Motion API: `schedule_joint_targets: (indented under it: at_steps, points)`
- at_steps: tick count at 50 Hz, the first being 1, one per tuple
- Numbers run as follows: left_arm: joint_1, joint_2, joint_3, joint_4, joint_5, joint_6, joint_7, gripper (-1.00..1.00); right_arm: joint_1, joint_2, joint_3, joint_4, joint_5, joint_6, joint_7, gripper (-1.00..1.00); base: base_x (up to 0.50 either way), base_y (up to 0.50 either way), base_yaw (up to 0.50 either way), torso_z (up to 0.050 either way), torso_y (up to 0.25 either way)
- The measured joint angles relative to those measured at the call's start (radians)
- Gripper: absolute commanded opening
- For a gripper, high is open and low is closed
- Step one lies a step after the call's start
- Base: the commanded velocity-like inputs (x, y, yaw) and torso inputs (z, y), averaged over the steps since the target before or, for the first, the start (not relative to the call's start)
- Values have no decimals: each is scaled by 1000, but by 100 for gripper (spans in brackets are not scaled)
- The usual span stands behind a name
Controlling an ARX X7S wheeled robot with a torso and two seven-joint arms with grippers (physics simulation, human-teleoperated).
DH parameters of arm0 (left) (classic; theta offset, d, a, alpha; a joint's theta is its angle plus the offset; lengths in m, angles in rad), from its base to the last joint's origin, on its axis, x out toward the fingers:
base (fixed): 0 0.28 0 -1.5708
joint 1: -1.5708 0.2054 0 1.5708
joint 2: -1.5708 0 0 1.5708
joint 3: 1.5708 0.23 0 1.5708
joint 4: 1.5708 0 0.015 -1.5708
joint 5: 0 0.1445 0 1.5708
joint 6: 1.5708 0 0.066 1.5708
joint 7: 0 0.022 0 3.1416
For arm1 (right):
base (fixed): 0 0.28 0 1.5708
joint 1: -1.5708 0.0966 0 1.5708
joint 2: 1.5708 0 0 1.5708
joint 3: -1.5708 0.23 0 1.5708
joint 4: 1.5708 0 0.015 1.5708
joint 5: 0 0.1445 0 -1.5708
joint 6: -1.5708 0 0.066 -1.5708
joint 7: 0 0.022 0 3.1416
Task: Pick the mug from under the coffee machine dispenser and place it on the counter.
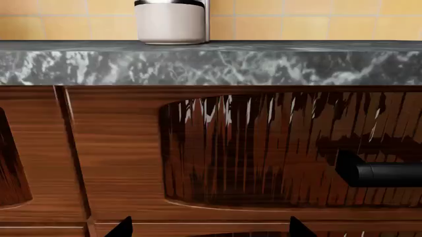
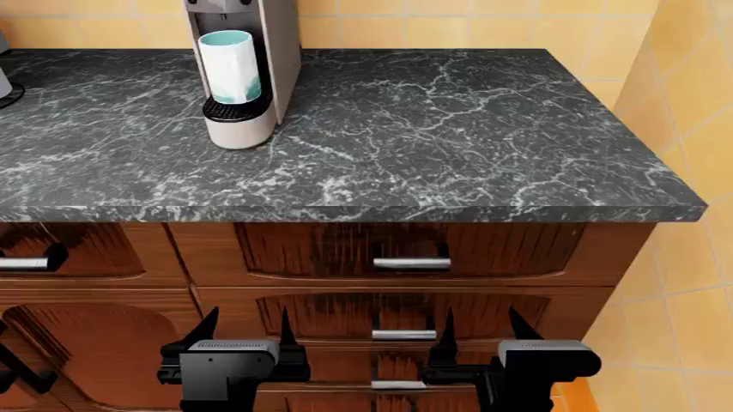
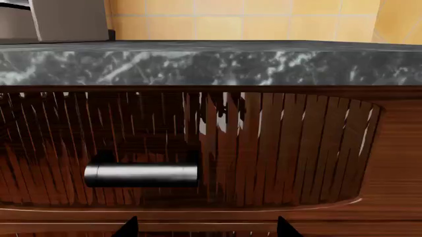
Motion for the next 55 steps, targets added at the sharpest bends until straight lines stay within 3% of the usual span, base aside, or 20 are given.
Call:
schedule_joint_targets:
  at_steps: [37,55]
  points:
    - [-3,-69,88,-6,-42,12,-80,100,-2,68,-84,-11,84,-15,62,100,0,2,0,0,0]
    - [-6,-89,111,-6,-67,14,-105,100,-2,92,-108,-15,112,-23,82,100,0,471,0,0,0]
